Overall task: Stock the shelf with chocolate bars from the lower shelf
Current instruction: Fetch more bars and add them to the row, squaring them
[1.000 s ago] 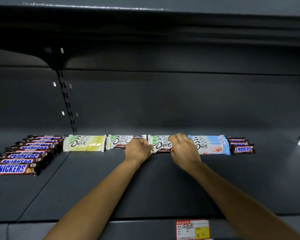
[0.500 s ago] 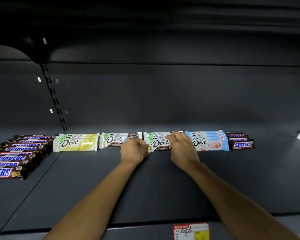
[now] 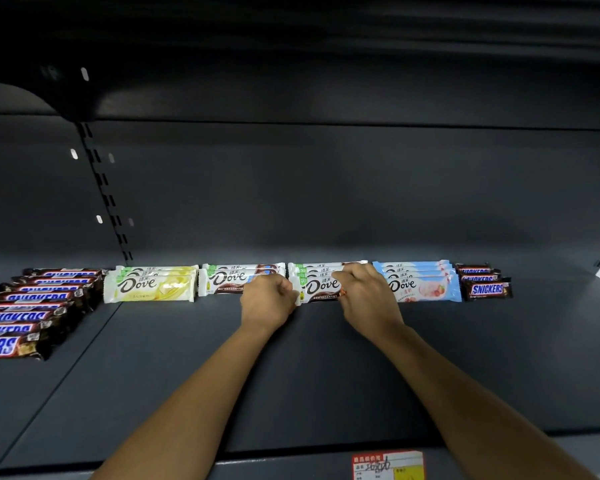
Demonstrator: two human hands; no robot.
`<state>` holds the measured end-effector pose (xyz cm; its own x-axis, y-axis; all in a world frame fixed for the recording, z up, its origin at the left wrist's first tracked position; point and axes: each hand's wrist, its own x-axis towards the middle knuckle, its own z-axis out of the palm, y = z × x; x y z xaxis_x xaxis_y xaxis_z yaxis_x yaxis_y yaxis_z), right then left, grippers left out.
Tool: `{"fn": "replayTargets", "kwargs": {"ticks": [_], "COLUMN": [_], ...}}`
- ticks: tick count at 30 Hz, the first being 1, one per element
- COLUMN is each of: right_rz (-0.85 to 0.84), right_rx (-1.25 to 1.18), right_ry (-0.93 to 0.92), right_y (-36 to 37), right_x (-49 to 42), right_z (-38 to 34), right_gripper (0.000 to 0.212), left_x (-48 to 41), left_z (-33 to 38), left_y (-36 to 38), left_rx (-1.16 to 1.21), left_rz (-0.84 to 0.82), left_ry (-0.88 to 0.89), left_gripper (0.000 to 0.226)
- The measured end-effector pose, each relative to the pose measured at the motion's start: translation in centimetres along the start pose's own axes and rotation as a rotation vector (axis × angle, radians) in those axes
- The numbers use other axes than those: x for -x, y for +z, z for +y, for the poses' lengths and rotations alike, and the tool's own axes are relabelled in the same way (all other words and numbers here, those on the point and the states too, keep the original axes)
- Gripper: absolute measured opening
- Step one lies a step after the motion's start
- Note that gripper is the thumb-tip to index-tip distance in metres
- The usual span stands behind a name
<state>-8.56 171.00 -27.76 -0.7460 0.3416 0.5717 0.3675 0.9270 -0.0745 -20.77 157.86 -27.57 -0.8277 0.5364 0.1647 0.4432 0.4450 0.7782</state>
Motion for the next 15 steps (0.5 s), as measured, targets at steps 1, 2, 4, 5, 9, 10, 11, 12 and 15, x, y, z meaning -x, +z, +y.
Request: {"fn": "replayTargets", "kwargs": {"ticks": [1, 2, 4, 5, 9, 10, 11, 12, 15], "right_rz": [0.002, 0.004, 0.004, -0.001, -0.019, -0.002, 0.018, 0.035, 0.032], "right_rx": [0.000, -0.001, -0.007, -0.011, -0.051, -0.060, -0.062, -0.055, -0.011], "right_ry": [0.003, 0.006, 0.009, 0.005, 0.033, 0.064, 0.095, 0.118, 0.150], "right_y": [0.0, 0.0, -0.1, -0.1, -1.1, -1.6, -2.2, -2.9, -4.7], "right_x": [0.0, 0.0, 0.1, 0.2, 0.3, 0.2, 0.2, 0.2, 0.7], "right_z": [0.0, 0.0, 0.0, 0.0, -0.2, -0.2, -0.2, -0.2, -0.2], "right_gripper": [0.041, 0.042, 0.044, 0.044, 0.045, 0.044, 0.043, 0.042, 0.037], "left_x": [0.1, 0.2, 0.3, 0.4, 1.1, 1.3, 1.6, 1.9, 2.7], "left_z": [0.1, 0.2, 0.3, 0.4, 1.0, 1.1, 1.3, 1.5, 2.3], "left_y": [0.0, -0.1, -0.2, -0.3, -0.8, -1.0, -1.2, -1.4, -1.9], "left_rx": [-0.020, -0.037, -0.061, -0.071, -0.074, -0.066, -0.068, -0.081, -0.148], "left_rz": [0.002, 0.002, 0.001, 0.004, 0.061, 0.076, 0.085, 0.088, 0.088], "left_ry": [0.009, 0.017, 0.027, 0.026, 0.042, 0.052, 0.058, 0.065, 0.119], "left_gripper": [0.010, 0.011, 0.012, 0.010, 0.012, 0.012, 0.010, 0.009, 0.006]}}
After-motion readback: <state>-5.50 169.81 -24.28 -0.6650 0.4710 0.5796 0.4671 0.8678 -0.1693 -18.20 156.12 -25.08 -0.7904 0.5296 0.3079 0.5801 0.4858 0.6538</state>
